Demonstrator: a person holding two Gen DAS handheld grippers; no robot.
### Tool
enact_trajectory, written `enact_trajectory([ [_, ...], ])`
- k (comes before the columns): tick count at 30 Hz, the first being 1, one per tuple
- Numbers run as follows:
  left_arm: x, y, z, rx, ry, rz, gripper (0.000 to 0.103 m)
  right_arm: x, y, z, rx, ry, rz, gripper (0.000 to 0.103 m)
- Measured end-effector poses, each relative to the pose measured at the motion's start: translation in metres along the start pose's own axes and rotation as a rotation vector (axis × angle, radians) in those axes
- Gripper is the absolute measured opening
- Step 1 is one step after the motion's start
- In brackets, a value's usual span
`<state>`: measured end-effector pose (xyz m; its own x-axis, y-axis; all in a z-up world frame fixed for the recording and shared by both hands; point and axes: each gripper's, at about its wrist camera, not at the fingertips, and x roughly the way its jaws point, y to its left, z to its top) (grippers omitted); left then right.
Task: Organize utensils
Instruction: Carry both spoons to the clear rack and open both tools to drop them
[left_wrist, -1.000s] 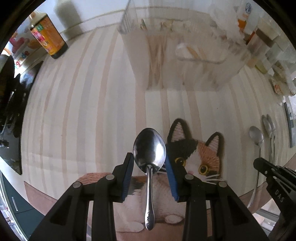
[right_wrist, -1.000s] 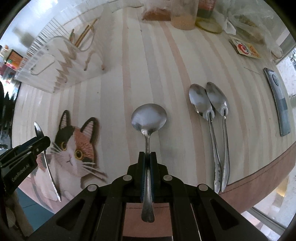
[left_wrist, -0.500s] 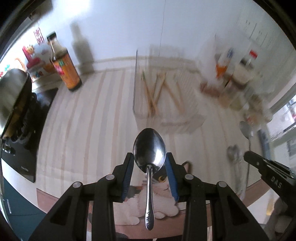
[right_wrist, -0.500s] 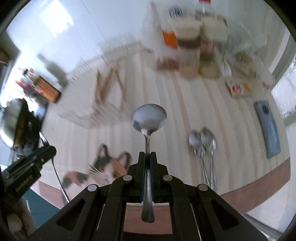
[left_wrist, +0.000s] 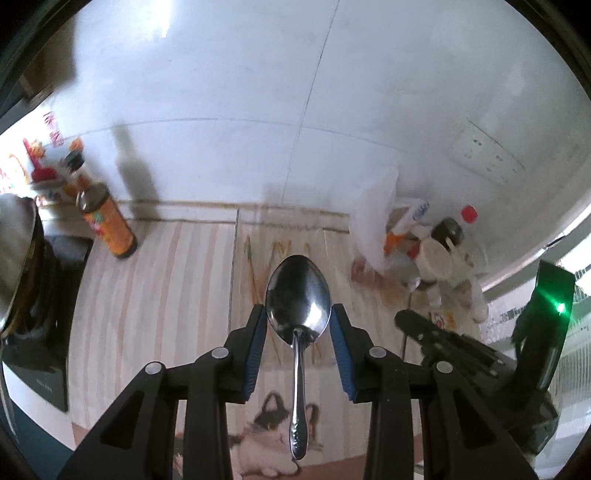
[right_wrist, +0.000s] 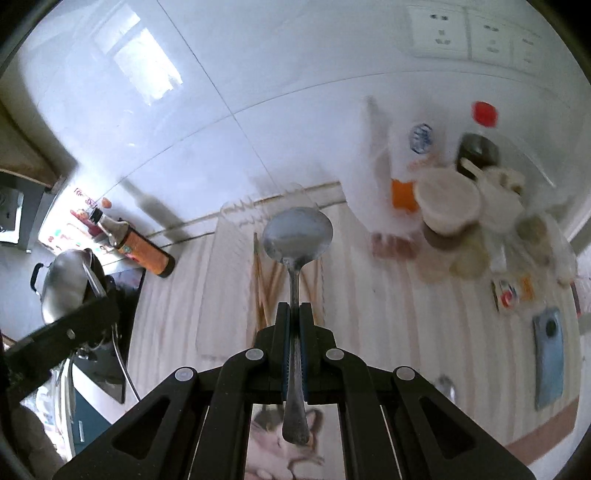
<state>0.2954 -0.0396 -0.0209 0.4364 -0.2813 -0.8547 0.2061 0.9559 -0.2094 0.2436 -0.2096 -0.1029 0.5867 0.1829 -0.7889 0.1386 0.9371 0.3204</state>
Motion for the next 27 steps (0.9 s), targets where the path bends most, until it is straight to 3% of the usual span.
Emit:
enact_trajectory([
  [7, 0.066, 0.02, 0.045, -0.082, 0.13, -0.007, 0.031, 0.063, 0.011, 0.034, -0.007, 0.09, -0.017, 0.004],
  [15, 0.137, 0.045, 0.053, -0.154, 0.318, -0.007, 0.033, 0.121, 0.011, 0.048, 0.007, 0.188, -0.046, 0.005],
  [18, 0.137, 0.053, 0.05, -0.166, 0.302, 0.027, 0.033, 0.135, 0.002, 0.048, 0.044, 0.239, -0.03, 0.017],
  [24, 0.122, 0.058, 0.032, -0.136, 0.237, 0.104, 0.053, 0.121, -0.012, 0.04, 0.056, 0.221, -0.049, 0.027],
  [27, 0.109, 0.056, 0.019, -0.095, 0.166, 0.164, 0.075, 0.1, -0.024, 0.032, 0.055, 0.193, -0.082, 0.035],
])
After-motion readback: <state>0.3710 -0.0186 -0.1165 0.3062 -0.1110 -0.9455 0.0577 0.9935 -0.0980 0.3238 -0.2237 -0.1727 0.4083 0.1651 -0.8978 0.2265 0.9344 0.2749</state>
